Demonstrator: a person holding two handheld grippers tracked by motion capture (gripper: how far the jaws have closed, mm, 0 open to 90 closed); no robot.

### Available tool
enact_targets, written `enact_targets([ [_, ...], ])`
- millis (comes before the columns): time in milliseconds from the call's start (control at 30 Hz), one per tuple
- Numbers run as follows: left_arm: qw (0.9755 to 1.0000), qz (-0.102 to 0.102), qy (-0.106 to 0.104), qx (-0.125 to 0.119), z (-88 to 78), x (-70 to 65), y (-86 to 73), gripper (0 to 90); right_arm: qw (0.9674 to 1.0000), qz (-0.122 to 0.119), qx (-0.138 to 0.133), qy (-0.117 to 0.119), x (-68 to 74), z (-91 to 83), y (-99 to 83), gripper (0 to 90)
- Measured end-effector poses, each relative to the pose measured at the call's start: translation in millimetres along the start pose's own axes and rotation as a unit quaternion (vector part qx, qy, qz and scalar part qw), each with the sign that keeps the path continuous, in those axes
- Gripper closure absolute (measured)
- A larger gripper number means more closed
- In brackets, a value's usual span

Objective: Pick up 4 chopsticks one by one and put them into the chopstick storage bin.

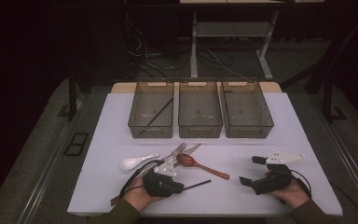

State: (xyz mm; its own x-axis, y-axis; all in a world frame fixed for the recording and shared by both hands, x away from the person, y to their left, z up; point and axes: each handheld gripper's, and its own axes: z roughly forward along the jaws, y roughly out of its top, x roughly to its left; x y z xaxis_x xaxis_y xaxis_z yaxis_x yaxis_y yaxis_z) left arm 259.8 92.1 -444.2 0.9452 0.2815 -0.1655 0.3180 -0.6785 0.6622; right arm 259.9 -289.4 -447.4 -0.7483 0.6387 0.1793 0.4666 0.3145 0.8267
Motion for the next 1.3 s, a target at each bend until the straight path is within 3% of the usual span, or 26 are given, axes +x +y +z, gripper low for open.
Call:
enact_targets([
  [500, 0.9996, 0.020, 0.016, 0.012, 1.0, -5.1, 3.7, 85.2, 1.0000, -0.001, 0.000, -0.001, -0.1, 0.2, 0.0, 0.6],
  [900, 0.9998, 0.013, 0.015, 0.005, -3.4, -2.3, 6.3, 85.3, 1.0000, -0.001, 0.000, 0.000, -0.3, -0.2, 0.0, 0.6],
  [1300, 0.9997, -0.014, 0.019, -0.010, -13.6, 3.9, 10.1, 85.3, 1.0000, -0.001, 0.001, 0.000, -0.3, 0.0, 0.0, 0.6],
])
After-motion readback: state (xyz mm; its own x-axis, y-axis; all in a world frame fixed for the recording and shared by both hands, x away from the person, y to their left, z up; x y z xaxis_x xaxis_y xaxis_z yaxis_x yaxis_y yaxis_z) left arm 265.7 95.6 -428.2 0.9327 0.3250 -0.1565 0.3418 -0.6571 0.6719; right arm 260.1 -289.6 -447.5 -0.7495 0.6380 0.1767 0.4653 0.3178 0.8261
